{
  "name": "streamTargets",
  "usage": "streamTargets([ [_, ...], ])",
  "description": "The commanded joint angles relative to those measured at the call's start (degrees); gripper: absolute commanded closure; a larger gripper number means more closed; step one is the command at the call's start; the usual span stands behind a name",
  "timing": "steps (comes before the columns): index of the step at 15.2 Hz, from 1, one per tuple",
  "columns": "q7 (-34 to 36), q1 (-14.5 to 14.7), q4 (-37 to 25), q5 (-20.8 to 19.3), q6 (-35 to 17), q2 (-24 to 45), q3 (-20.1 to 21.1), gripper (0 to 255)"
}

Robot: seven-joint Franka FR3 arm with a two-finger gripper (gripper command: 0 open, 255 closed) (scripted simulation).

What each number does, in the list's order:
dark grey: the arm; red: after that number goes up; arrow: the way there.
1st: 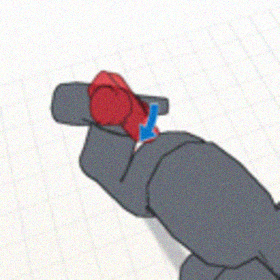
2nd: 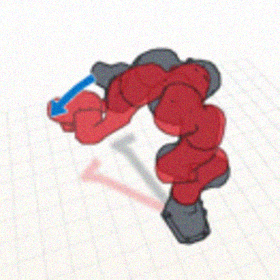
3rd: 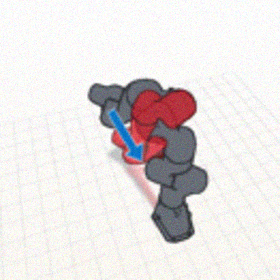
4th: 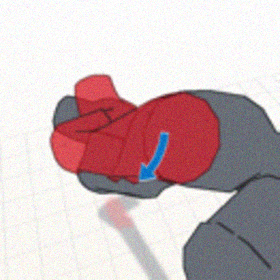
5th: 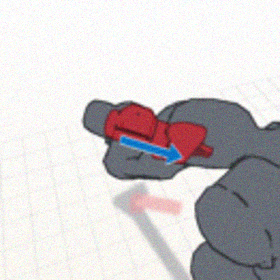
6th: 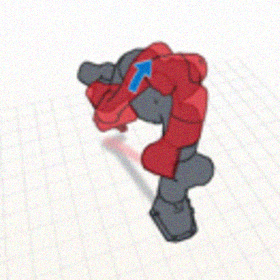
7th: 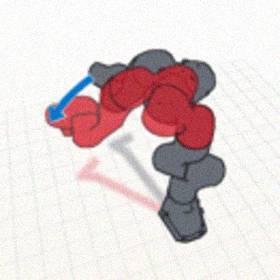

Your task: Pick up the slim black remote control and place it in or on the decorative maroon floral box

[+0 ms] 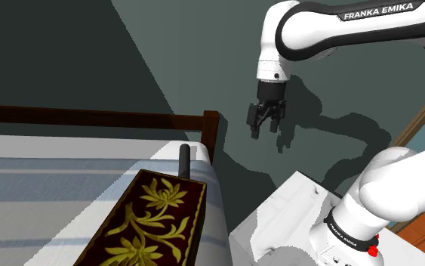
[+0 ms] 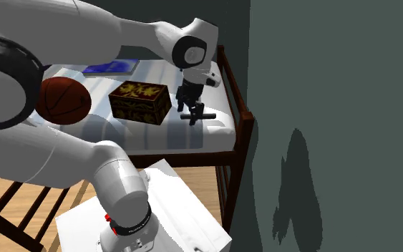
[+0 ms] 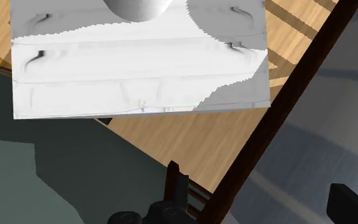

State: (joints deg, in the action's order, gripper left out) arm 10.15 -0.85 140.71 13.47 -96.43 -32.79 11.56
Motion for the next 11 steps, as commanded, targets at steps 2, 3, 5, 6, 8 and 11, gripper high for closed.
streamTargets([
  [2,7.1,0.2,-1.2,2.6,-5.1,5.1,3.9,0],
  [3,9.2,0.1,-1.8,3.1,-6.6,7.0,5.0,0],
  [5,13.4,-0.1,-3.4,3.7,-9.6,10.9,7.0,0],
  [6,15.6,-0.2,-4.3,3.9,-11.0,12.9,7.9,0],
  [8,19.9,-0.5,-6.3,3.8,-13.9,17.1,9.7,0],
  [11,26.6,-0.8,-9.9,2.8,-17.9,23.8,11.9,0],
])
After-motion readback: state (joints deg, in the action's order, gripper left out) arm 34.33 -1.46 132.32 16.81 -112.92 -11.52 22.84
